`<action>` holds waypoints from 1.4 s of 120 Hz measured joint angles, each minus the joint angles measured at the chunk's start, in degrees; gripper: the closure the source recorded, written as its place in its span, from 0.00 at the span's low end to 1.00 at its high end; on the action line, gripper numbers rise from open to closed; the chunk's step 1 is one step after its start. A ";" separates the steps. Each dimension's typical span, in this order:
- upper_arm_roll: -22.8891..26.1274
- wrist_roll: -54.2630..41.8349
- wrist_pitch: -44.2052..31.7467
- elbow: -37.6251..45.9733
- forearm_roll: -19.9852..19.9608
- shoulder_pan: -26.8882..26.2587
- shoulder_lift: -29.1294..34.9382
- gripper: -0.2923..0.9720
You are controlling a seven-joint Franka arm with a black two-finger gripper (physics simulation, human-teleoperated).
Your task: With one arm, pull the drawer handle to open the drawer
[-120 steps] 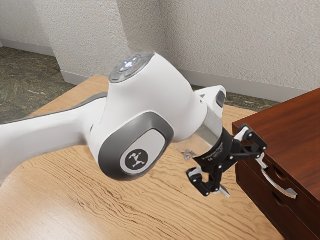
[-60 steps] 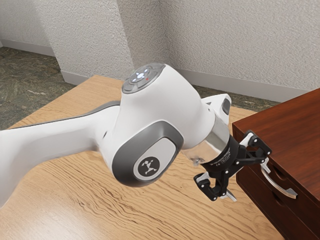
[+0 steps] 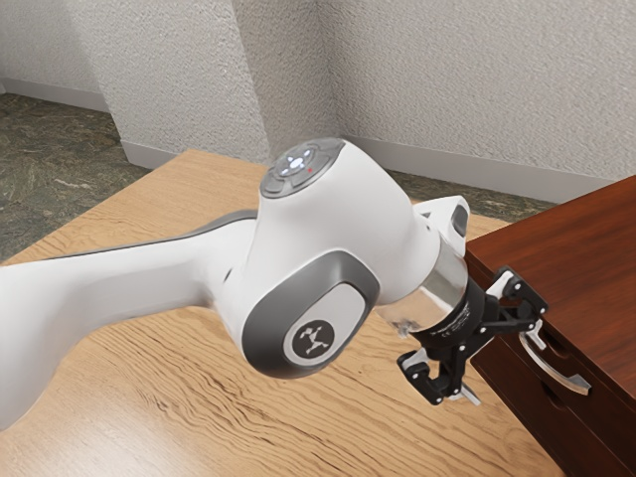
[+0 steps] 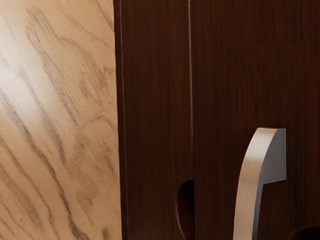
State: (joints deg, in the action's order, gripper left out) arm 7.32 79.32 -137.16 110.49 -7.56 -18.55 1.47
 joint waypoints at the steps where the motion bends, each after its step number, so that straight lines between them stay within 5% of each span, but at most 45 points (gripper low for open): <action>1: 0.00 0.01 -0.02 0.00 0.00 0.00 -0.02 0.27; 102: 0.08 0.42 -1.24 0.61 -0.53 0.06 -0.64 0.33; 168: 0.01 0.49 -0.77 0.53 -0.49 0.04 0.04 0.67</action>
State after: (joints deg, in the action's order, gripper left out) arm 7.33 79.81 -137.92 111.02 -8.05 -18.51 1.51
